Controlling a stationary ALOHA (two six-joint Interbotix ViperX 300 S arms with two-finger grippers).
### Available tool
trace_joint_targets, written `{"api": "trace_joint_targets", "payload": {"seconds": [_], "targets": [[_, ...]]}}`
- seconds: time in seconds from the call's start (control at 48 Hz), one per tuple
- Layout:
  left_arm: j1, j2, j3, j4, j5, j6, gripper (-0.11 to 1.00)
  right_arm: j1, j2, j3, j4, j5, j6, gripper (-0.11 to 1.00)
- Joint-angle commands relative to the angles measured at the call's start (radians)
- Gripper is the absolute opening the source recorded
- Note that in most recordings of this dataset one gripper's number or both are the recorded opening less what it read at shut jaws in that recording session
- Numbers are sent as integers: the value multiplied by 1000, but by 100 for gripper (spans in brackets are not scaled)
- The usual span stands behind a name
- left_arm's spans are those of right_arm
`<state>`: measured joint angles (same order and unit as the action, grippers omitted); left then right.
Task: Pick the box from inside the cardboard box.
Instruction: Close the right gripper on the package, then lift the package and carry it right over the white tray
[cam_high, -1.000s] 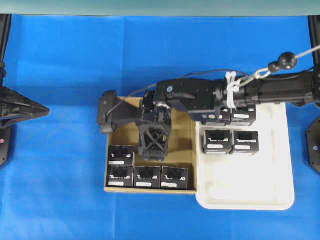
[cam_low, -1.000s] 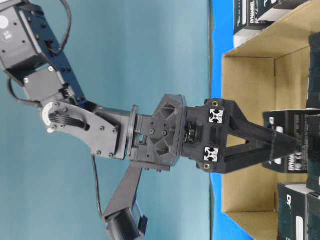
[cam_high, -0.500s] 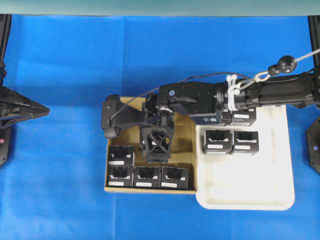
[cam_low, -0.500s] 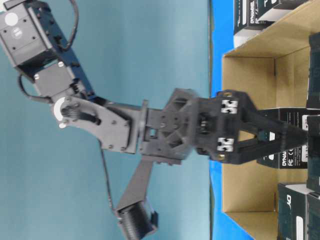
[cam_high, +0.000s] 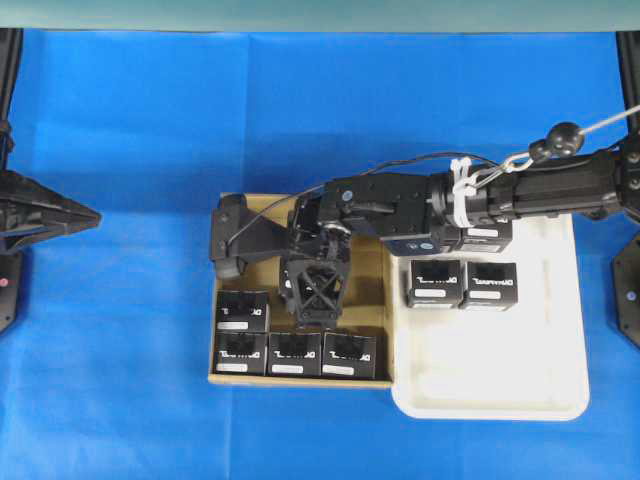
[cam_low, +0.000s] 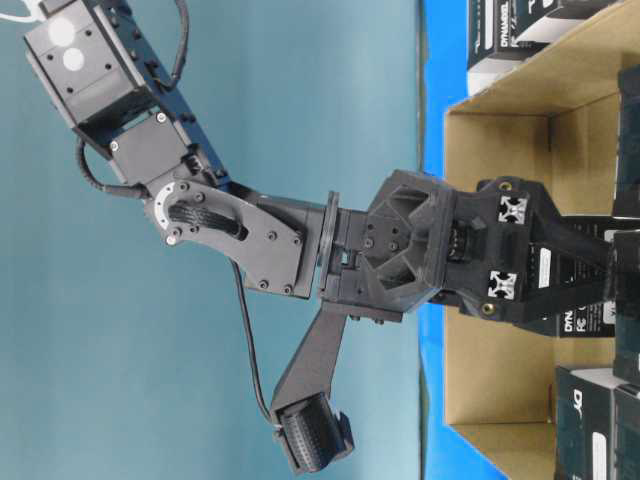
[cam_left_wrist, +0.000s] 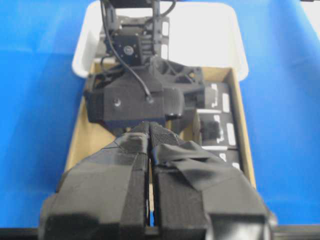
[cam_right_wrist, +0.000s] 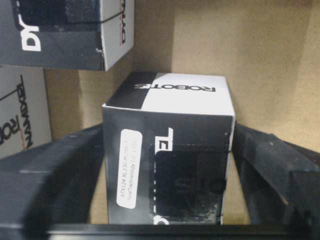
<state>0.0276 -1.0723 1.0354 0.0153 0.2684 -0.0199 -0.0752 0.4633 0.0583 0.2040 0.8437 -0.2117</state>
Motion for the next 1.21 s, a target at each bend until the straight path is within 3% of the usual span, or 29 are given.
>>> {"api": "trace_joint_targets", "payload": {"seconds": [0.0,0.083,0.375,0.646,0.937,1.187], "targets": [[3,9,-23,2,-21,-2,-2,5,-6,-14,0,-5,3,72],[3,9,-21,2,-26,0,-2,2,-18,-26,0,-3,3,64],[3,9,-21,3,-26,-2,-2,-20,-115,-67,3,110,2,64],[2,14,-21,2,-26,0,-2,-21,-308,-44,21,264,8,64],[2,14,-21,2,-25,0,-2,28,-509,176,29,308,64,64],[2,14,-21,2,-26,-2,-2,114,-638,443,29,155,144,64]]}}
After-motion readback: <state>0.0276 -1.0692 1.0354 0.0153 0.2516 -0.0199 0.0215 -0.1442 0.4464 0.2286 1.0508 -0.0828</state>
